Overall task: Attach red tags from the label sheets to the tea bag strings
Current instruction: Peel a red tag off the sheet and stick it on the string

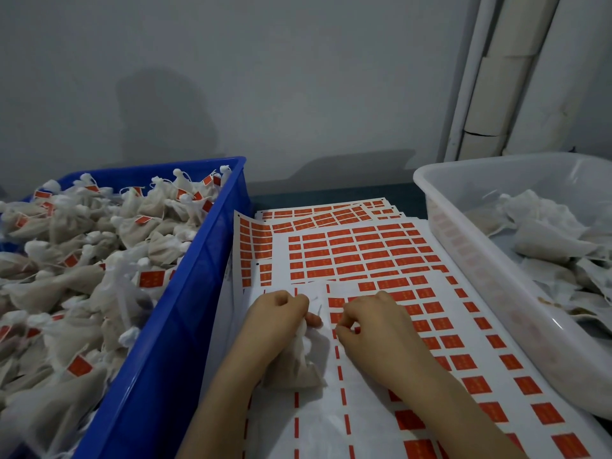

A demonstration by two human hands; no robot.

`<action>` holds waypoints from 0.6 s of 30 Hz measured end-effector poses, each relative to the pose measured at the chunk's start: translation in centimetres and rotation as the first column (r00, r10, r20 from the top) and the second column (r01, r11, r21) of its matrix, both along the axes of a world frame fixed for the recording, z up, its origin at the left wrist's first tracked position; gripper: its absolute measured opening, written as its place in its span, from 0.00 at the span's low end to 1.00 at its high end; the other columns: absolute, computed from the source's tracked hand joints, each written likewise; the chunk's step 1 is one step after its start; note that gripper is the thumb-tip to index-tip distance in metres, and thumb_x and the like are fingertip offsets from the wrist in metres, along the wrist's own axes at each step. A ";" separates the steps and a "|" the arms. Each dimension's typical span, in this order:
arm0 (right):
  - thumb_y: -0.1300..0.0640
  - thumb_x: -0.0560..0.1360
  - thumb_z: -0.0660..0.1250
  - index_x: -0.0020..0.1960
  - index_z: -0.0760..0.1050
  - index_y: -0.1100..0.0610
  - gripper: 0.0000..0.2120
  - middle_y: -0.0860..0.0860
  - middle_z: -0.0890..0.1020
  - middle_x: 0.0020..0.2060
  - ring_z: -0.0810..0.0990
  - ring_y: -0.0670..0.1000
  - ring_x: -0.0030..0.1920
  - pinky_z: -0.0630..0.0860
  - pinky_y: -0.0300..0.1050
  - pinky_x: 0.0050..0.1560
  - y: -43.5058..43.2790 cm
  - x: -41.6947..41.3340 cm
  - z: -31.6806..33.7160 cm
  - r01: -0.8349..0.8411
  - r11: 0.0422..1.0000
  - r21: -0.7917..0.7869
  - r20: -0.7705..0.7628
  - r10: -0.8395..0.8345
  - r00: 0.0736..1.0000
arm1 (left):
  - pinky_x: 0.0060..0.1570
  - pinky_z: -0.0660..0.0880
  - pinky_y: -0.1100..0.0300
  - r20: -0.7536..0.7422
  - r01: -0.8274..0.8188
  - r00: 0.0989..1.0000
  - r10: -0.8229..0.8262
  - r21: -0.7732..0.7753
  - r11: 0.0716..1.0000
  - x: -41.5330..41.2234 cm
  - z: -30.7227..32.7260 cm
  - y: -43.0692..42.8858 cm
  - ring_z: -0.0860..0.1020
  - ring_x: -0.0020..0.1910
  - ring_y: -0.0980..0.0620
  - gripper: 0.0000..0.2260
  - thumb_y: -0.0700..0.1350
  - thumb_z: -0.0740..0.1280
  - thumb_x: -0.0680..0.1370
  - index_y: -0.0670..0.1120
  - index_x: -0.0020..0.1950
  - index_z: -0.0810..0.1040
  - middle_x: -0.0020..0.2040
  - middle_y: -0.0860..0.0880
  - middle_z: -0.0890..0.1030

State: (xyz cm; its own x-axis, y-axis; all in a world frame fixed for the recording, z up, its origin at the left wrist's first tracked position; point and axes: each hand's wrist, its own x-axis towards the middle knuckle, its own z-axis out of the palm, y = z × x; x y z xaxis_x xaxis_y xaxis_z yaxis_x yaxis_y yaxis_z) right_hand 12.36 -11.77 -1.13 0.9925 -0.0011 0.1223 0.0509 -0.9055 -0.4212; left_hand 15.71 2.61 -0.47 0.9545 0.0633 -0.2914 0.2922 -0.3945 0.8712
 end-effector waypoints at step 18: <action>0.50 0.77 0.62 0.48 0.75 0.50 0.06 0.45 0.78 0.44 0.77 0.43 0.39 0.71 0.28 0.40 -0.7 0.4 0.1 0.067 0.989 0.135 -0.053 -0.061 0.997 | 0.40 0.75 0.63 -0.001 0.054 0.999 -0.054 -0.072 0.996 -0.2 0.4 0.3 0.78 0.43 0.54 0.06 0.46 0.63 0.79 0.50 0.48 0.79 0.35 0.63 0.80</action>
